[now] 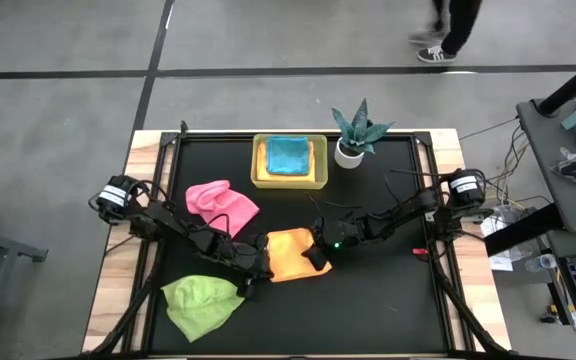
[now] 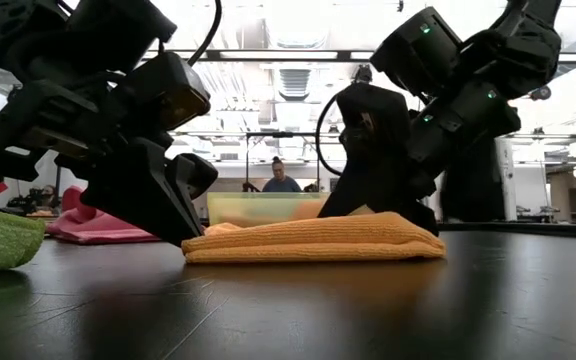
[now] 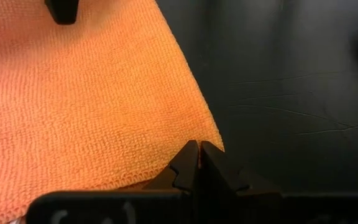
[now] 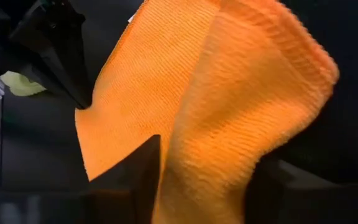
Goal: Fold microfiber towels
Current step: Put the orange microfiber cloth into the yellow bin
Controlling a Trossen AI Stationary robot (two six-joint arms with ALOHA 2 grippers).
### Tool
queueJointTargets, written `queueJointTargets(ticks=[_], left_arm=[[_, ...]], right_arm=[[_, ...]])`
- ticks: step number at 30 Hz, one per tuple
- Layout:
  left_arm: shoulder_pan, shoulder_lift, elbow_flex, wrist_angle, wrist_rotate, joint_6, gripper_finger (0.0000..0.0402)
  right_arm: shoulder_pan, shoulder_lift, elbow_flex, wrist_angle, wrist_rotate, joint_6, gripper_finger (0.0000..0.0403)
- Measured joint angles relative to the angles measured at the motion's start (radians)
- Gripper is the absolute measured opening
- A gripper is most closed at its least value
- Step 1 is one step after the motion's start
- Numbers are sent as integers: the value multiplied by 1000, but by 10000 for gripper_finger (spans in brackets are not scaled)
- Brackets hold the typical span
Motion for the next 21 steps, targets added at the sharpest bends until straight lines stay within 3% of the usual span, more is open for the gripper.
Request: queueJointTargets(ticks=[10, 17, 21], left_arm=[[0, 0, 0, 0, 0, 0, 6], [0, -6, 0, -12, -1, 8, 6], [0, -65, 0, -123, -10, 9, 6]], right_arm=[[0, -2, -1, 23, 29, -74, 20], [-2, -1, -1, 32, 36, -129, 16], [-12, -21, -1, 16, 36, -147, 15]])
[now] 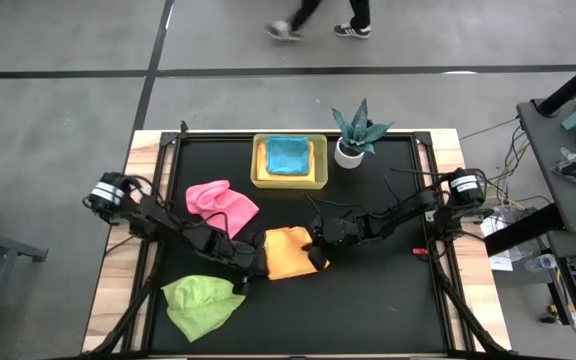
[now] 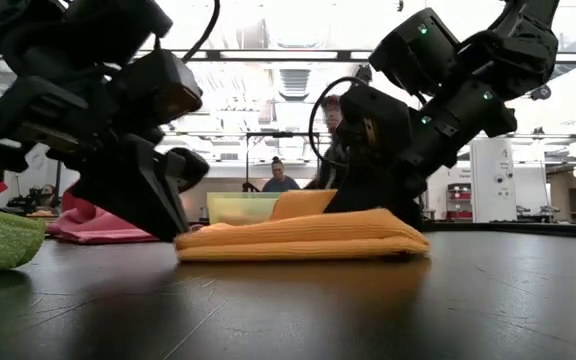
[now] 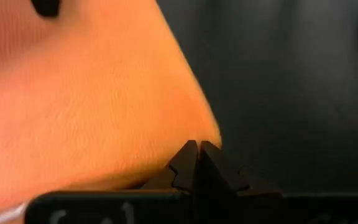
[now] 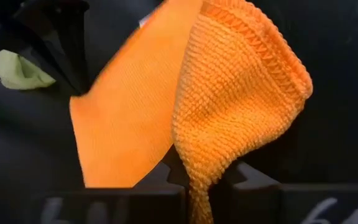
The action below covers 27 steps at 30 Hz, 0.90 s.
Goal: Fold microfiber towels
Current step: Put the orange microfiber cloth into the yellow bin
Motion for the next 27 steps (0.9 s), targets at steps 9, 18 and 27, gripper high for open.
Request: queueJointTargets(ticks=[9, 18, 27], left_arm=[[0, -248, -1, -282, -135, 110, 6], [1, -538, -1, -382, -310, 337, 6], [2, -774, -1, -396, -457, 444, 6]], right_arm=[[-66, -120, 28, -75, -1, -105, 14], [-160, -141, 218, -236, -2, -294, 13], [-294, -68, 532, -361, -42, -513, 13]])
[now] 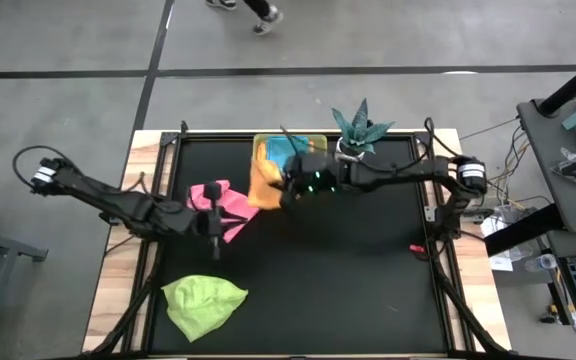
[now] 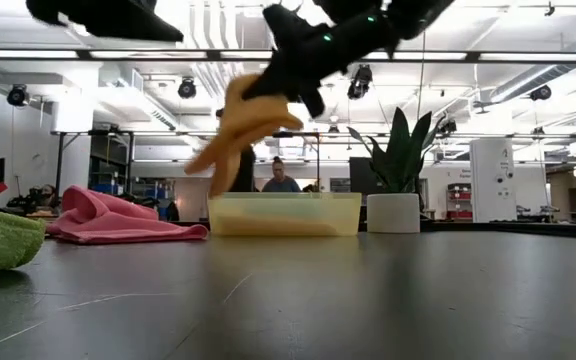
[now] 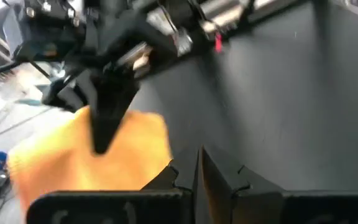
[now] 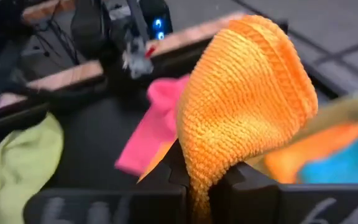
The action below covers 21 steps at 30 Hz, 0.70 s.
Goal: Fold microfiber towels
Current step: Put the orange microfiber cloth into the yellow bin
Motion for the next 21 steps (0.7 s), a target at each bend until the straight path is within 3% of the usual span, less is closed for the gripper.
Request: queueJointTargets(ticks=[8, 21], left_arm=[[1, -68, -33, -8, -13, -5, 6], [4, -74, -60, -2, -42, 2, 6]], right_arm=[[-139, 102, 186, -5, -45, -45, 13], [-313, 262, 219, -173, -34, 30, 13]])
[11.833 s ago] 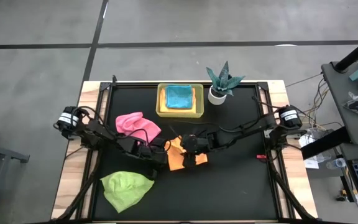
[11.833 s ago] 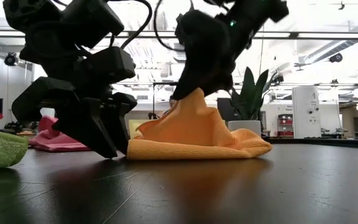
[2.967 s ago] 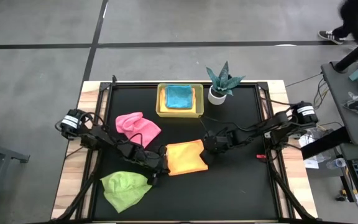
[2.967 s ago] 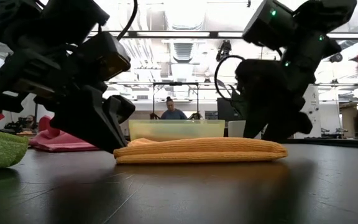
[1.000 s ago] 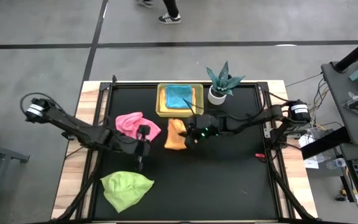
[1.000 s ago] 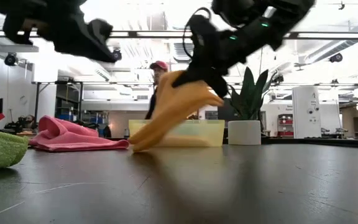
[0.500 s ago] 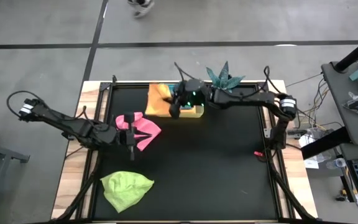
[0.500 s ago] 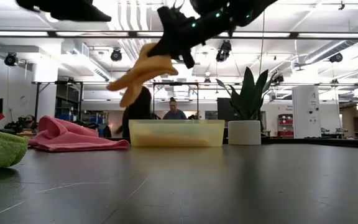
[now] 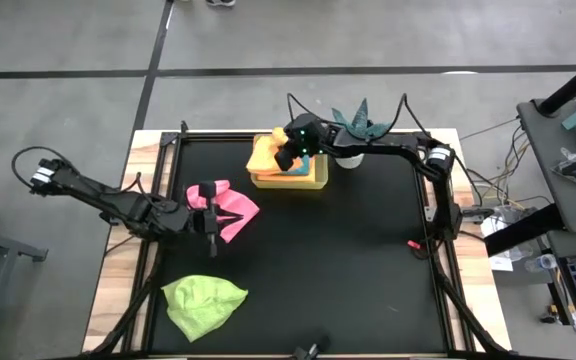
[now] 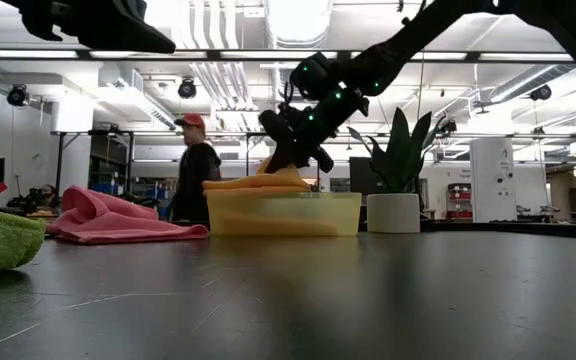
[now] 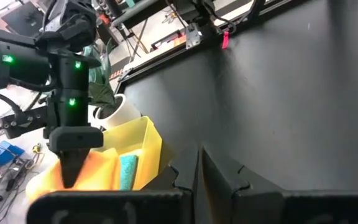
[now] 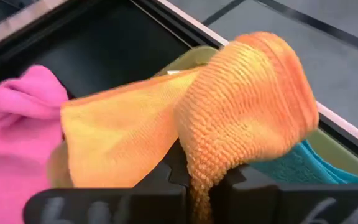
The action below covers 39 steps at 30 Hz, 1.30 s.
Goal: Fold microfiber towels
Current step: Put the orange microfiber cloth into the yellow bin
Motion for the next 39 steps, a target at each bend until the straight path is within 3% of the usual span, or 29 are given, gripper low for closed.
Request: queueJointTargets(ticks=[14, 26, 39], left_arm=[[1, -1, 0, 28, -24, 0, 6], [1, -1, -2, 28, -24, 0, 6], [2, -1, -3, 29, -24, 0, 6]], right_arm=[[-29, 4, 21, -158, 76, -35, 14], [-19, -23, 22, -270, 77, 28, 102], [-15, -40, 22, -359, 80, 7, 108]])
